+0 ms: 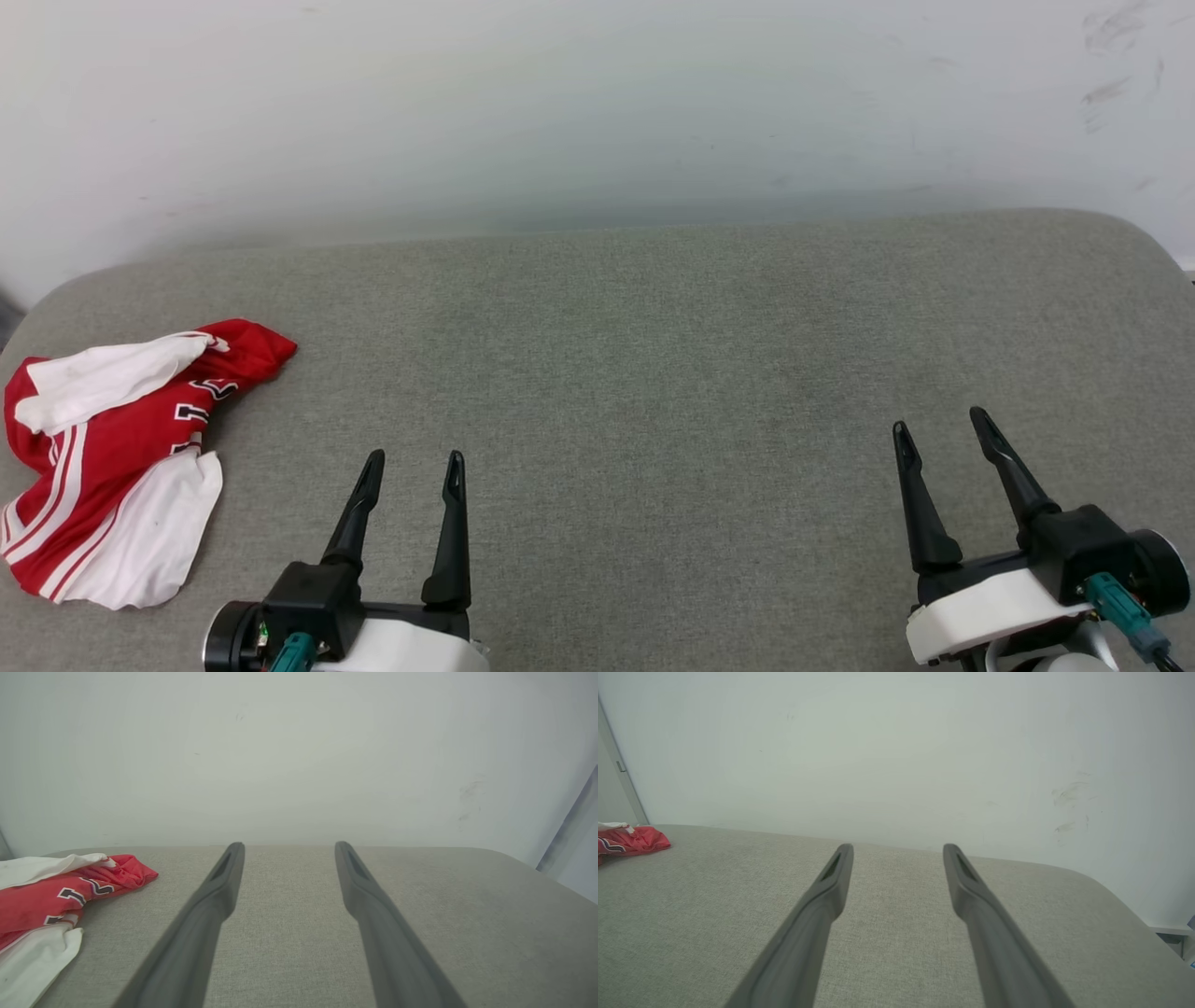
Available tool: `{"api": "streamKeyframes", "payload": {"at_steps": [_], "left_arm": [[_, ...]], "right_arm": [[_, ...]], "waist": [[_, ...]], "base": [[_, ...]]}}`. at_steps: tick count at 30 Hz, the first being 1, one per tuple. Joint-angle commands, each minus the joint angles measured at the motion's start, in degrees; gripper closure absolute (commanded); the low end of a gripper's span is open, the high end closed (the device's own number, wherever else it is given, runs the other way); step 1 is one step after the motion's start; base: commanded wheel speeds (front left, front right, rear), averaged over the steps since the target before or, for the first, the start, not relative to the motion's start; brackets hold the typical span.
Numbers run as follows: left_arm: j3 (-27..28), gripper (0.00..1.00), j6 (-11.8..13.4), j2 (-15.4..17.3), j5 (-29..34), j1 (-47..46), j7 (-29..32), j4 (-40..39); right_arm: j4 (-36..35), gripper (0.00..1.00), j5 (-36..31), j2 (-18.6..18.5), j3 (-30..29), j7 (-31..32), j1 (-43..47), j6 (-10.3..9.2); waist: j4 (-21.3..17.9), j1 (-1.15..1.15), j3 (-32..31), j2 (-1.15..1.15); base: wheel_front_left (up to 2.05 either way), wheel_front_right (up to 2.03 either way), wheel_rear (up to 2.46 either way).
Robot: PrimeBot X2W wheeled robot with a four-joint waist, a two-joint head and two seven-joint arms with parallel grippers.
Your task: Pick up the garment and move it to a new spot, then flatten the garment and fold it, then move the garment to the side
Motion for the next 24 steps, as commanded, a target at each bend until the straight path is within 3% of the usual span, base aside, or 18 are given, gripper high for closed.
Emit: {"api": "streamKeyframes", "payload": {"at_steps": [1,16,24], "left_arm": [[0.76,0.0,-0.86,-0.36,1.51,0.69,-0.59,-0.69],[6.25,0.0,-9.28,-3.69,3.1,3.01,-2.16,4.52],[6.97,0.0,-10.92,-3.95,3.29,3.09,-2.43,5.5]], "right_arm": [[-0.07,0.0,-0.28,0.03,0.33,-0.65,0.27,-0.02],[3.65,0.0,6.89,0.04,1.38,-2.19,0.8,-0.02],[4.91,0.0,6.53,0.04,1.63,-2.53,0.31,-0.02]], "waist": [[-0.05,0.0,-0.02,0.0],[-0.35,0.0,-0.41,0.0],[-0.37,0.0,-0.53,0.0]], "base": [[0.0,0.0,0.0],[0.0,0.0,0.0],[0.0,0.0,0.0]]}}
